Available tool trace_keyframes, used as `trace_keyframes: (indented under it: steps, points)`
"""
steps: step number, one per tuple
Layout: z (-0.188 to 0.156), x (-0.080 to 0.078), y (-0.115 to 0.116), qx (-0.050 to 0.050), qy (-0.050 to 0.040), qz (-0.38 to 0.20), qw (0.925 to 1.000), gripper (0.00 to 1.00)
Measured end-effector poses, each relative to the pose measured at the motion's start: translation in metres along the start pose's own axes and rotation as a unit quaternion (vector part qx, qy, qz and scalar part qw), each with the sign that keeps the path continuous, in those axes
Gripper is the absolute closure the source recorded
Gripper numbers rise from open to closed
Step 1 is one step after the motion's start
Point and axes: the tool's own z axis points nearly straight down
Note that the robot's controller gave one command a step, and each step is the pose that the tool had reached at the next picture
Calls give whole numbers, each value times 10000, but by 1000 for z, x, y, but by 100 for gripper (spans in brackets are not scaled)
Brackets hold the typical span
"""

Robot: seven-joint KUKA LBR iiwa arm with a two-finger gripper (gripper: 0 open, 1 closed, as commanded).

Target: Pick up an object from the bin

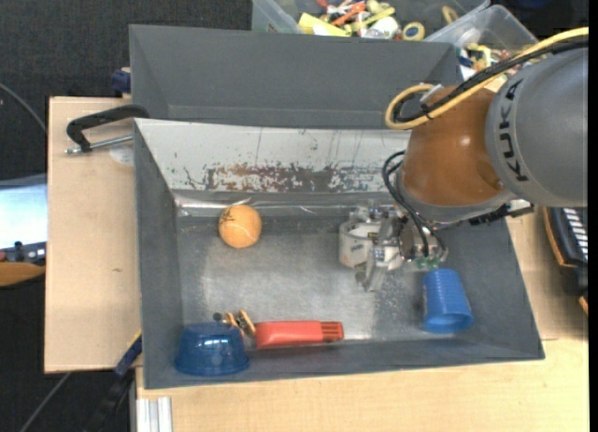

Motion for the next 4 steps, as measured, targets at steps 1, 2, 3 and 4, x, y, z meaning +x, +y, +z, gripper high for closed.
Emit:
trace_keyframes:
  steps: [1, 2, 3, 4]
  points:
    - [-9, 1, 0, 0, 23, -1, 10000, 100]
    - [-26, -1, 0, -3, -4, -3, 10000, 100]
    - [-31, -1, 0, -4, -16, -4, 10000, 100]
    - [-35, -1, 0, -5, -4, -4, 10000, 100]
